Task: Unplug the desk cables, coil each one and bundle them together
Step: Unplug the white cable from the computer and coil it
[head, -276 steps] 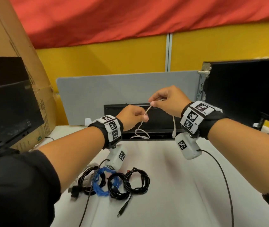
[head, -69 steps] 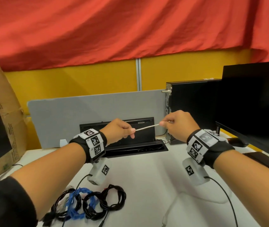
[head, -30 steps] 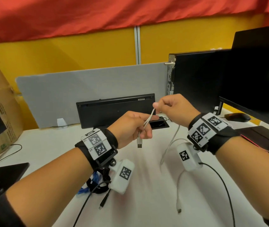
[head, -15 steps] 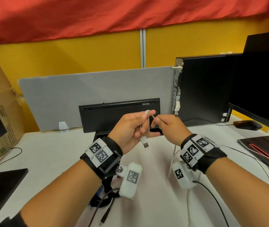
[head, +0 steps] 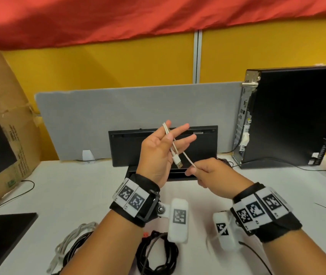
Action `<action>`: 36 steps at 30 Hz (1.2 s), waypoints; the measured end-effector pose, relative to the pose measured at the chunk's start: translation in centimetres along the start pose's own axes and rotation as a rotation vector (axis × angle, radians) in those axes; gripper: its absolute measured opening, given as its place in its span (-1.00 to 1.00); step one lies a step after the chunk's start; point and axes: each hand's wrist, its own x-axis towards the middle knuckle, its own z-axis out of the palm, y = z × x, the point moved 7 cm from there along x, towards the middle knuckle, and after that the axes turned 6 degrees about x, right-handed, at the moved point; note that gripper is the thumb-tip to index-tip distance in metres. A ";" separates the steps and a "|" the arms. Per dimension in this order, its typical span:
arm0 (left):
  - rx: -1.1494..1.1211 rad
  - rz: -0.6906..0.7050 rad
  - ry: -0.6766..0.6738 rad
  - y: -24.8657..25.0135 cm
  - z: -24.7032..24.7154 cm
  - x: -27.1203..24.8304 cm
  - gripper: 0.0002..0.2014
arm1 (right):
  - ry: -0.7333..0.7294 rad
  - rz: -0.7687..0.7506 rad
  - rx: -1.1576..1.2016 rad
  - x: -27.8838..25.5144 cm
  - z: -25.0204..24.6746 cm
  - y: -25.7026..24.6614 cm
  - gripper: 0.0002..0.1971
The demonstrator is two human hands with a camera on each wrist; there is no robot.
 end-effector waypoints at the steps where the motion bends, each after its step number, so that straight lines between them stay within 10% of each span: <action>1: 0.040 0.013 -0.007 0.2 -0.2 0.0 -0.52 | -0.036 0.011 -0.008 -0.1 0.2 -0.2 -0.75; 13: 0.327 -0.157 -0.125 -1.3 0.4 -2.1 -0.59 | -0.189 -0.130 0.091 -4.2 -0.4 -6.0 -0.77; 20: 0.271 -0.188 -0.299 -0.9 3.1 -3.2 -0.66 | 0.078 -0.110 0.568 -4.2 -5.3 -4.4 -0.75; 29: 0.087 -0.277 -0.364 -1.4 5.0 -4.1 -0.62 | 0.600 -0.295 0.236 -4.4 -7.8 -3.2 -0.90; 36: -0.240 -0.155 -0.261 -0.1 4.2 -3.4 -0.63 | 0.297 -0.151 0.046 -2.1 -4.2 -1.1 -0.71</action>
